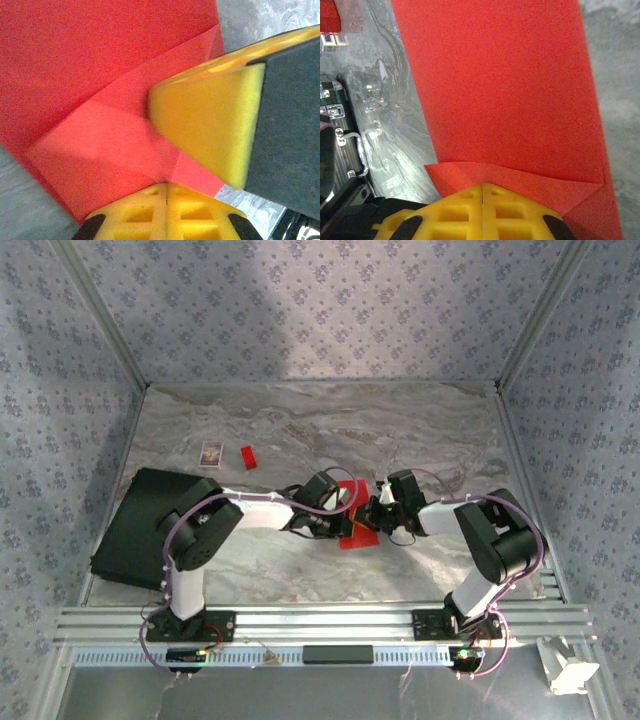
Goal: Fold a paper plane with a square sheet of paper (pick it up from the middle)
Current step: Fold the triangle a second time at the center of the table.
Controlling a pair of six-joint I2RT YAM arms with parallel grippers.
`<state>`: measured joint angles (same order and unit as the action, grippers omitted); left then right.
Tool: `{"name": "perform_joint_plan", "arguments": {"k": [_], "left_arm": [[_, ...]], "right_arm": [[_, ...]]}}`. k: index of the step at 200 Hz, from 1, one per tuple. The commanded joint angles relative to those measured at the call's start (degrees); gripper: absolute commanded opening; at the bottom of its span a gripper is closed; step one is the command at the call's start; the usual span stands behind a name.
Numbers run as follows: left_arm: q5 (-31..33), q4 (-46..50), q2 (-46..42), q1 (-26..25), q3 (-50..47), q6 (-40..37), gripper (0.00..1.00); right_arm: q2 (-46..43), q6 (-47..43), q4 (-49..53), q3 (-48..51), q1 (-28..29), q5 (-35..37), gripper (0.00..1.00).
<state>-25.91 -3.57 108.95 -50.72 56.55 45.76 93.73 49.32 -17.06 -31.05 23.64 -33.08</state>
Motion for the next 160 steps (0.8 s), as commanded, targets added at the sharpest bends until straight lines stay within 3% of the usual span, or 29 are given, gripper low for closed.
{"name": "perform_joint_plan", "arguments": {"k": [1,60,95,160], "left_arm": [[1.02,1.67,1.09,-0.56,-2.32,-0.02,0.00],[1.66,3.29,0.21,-0.76,-4.87,-2.32,0.00],[1.43,4.28,0.03,-0.78,-3.84,-3.70,0.00],[1.19,4.72,0.96,-0.71,-3.69,-3.93,0.00]], "right_arm": [[0.58,0.25,5.56,1.46,-0.50,1.78,0.00],[-5.73,-5.29,13.34,-3.58,0.02,0.03,0.02],[-1.63,-5.35,12.45,-3.82,1.66,0.15,0.01],[2.48,-8.05,13.43,-4.04,-6.02,0.70,0.00]]}}
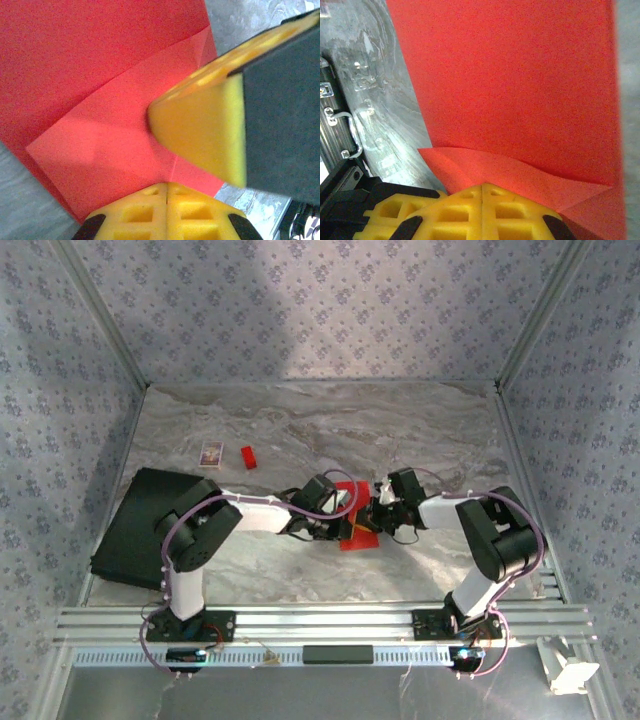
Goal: Fold a paper plane with a square sheet of paper (pick it up from the middle)
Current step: Fold the triangle a second time at the center of the table.
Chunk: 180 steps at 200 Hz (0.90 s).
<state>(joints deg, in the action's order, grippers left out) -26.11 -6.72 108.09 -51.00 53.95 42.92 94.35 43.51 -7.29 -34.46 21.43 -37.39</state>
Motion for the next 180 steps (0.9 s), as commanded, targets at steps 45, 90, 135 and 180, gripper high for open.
{"name": "perform_joint_plan", "arguments": {"k": [45,90,135,180], "left_arm": [[1.41,7.82,2.10,-0.50,-1.00,-0.99,0.00],[1.24,7.47,2.12,-0.49,-0.98,-1.04,0.00],[1.27,7.59,1.90,-0.45,-0.89,-1.25,0.00],[1.23,7.62,1.64,-0.49,-0.67,-1.30,0.00]], "right_arm": [[4.54,-2.98,2.45,-1.83,-9.36,3.42,0.00],[-1.58,-4.70,6.78,-2.78,-10.03,8.69,0.01],[-7.45,-4.23,5.64,-2.01,-6.73,6.02,0.02],[-3.86,-2.02,3.69,-1.75,-0.17,6.34,0.01]]}}
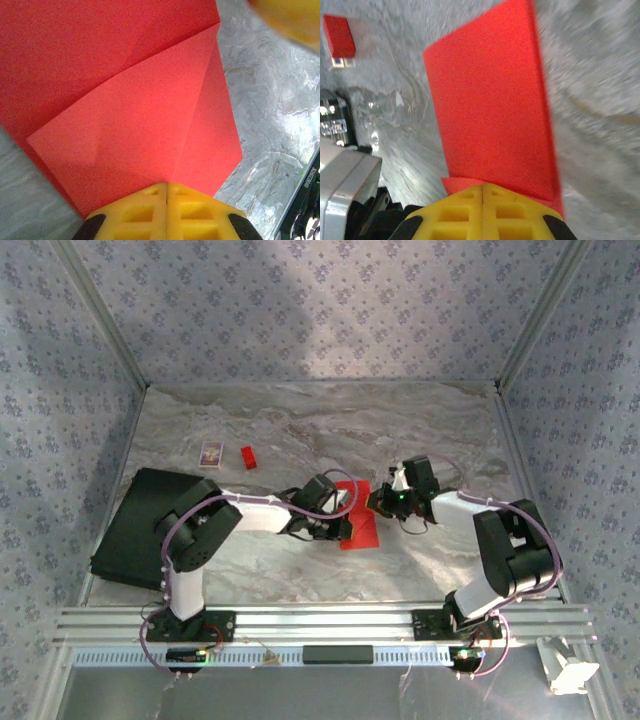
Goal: Fold a paper plane with a square sheet of paper (pick it up from the middle)
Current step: Fold the triangle a second time at the center of the table.
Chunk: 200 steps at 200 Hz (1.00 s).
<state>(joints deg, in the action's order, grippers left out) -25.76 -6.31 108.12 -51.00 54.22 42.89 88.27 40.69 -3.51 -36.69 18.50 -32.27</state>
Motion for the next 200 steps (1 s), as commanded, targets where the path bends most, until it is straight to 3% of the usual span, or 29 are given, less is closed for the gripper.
{"name": "perform_joint_plan", "arguments": {"k": [1,59,105,200], "left_arm": [[0.89,7.20,1.59,-0.50,-0.94,-1.26,0.00],[0.30,7.59,-1.02,-0.46,-0.27,-0.60,0.00],[0.08,6.70,-3.55,-0.42,1.55,-0.23,0.02],[-1.54,5.39,4.64,-0.42,8.19,1.71,0.03]], "right_arm": [[2.41,0.80,-0.14,0.48,2.85,1.32,0.00],[6.24,1.95,1.91,4.06,3.77,9.92,0.00],[6.78,1.65,1.31,3.83,3.41,7.72,0.00],[8.25,1.87,0.08,4.12,3.41,5.84,0.00]]}}
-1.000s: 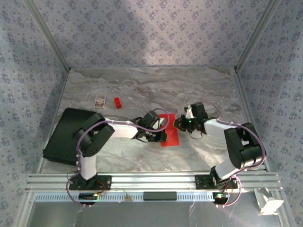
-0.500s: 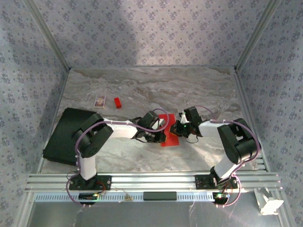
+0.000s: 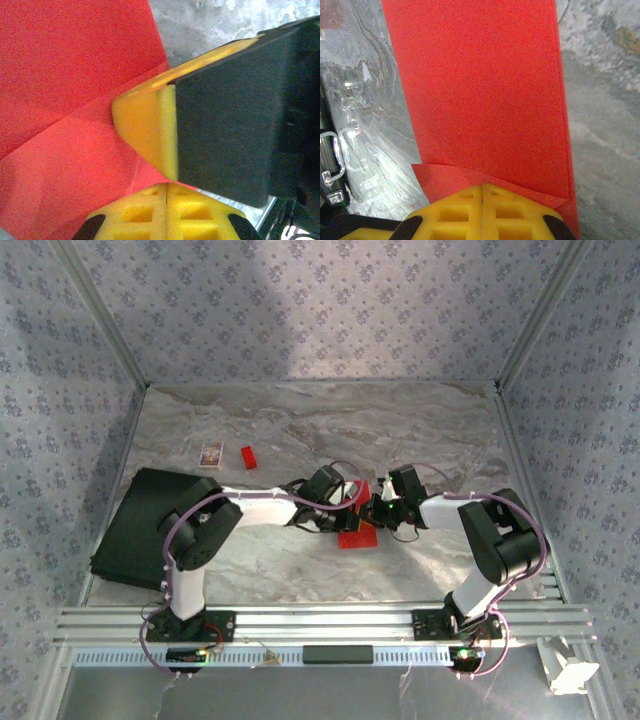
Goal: Fold a paper plane with a square sheet of paper (pick it up from the middle)
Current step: Fold the triangle a second time at the center of the table.
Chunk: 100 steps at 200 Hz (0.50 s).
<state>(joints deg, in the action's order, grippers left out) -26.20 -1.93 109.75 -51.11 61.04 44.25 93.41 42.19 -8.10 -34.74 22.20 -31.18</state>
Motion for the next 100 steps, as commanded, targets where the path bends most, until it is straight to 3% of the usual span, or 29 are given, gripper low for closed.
{"name": "perform_joint_plan", "arguments": {"k": [1,100], "left_arm": [[-1.07,1.12,3.05,-0.35,1.41,0.38,0.03],[-2.13,0.37,-2.00,-0.48,-7.02,-0.45,0.04]], "right_arm": [[3.20,0.31,4.67,2.20,-0.30,4.74,0.00],[3.91,0.21,4.29,2.32,-0.87,4.83,0.00]]}}
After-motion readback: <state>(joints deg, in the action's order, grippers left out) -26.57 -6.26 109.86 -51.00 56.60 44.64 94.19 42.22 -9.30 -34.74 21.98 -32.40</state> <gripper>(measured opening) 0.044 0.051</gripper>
